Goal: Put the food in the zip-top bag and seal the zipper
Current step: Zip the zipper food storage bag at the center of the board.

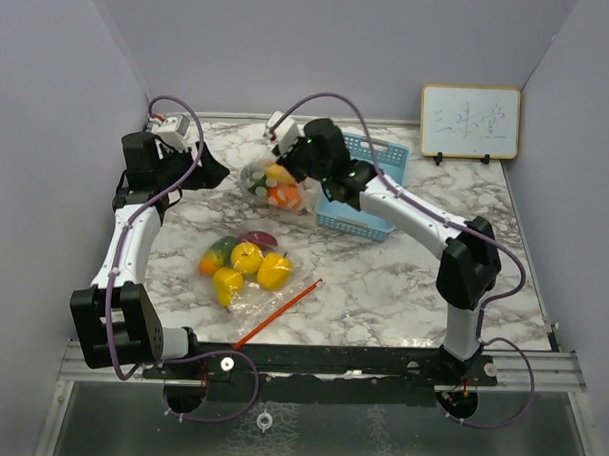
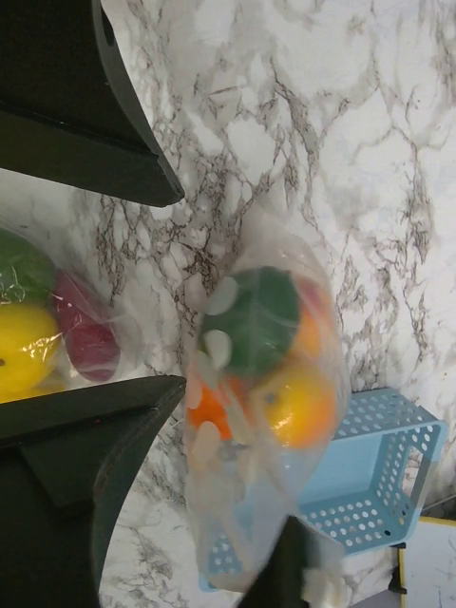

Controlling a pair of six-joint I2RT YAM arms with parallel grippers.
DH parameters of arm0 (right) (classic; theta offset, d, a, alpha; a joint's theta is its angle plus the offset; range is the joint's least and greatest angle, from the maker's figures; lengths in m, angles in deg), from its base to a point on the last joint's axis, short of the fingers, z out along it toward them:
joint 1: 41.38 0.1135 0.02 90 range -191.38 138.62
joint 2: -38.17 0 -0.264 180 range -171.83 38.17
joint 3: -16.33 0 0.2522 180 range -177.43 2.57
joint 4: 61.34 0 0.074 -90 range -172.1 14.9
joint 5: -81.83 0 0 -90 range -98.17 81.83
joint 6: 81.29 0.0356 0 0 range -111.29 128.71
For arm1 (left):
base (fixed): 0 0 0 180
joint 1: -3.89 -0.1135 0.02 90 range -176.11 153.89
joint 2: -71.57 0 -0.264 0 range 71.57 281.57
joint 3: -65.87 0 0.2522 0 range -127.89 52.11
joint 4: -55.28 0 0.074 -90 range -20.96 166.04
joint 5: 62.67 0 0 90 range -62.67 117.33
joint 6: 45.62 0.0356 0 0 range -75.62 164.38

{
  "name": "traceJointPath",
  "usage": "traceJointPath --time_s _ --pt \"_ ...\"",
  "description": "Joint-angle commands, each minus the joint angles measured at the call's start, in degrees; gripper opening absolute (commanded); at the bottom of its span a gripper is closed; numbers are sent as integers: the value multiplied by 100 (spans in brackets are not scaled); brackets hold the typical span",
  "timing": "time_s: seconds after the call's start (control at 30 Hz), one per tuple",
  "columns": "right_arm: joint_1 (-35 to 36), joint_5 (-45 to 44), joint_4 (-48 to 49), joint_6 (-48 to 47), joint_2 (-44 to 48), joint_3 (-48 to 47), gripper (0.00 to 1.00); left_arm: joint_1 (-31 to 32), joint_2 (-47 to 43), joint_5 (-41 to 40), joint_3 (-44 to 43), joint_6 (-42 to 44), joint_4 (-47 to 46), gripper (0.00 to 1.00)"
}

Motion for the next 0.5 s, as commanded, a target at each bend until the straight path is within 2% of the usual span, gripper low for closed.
traceJointPath --time_s 0.0,0.03,0.1,0.17,0.23,0.27,0.37,0.47 --pt "-609 1720 -625 411 611 140 6 -147 -65 1294 -83 384 -521 75" --pt "-675 1896 -599 405 689 224 6 -148 -48 1751 -91 378 -759 75" --pt "-736 2234 -554 409 822 370 7 -148 19 2426 -6 12 -1485 81" --pt "-744 2636 -572 486 882 418 7 -136 108 2804 14 -310 -2247 89" --pt "-738 3074 -614 705 841 377 7 -55 225 3042 -96 -360 -2545 99" --pt "-738 3284 -658 817 792 317 7 11 294 3140 -181 -328 -2655 99" --pt "-738 3605 -773 1011 606 129 7 256 588 3380 -486 -215 -2692 99" --pt "-738 3576 -801 987 579 65 7 475 780 3492 -690 513 -2007 99"
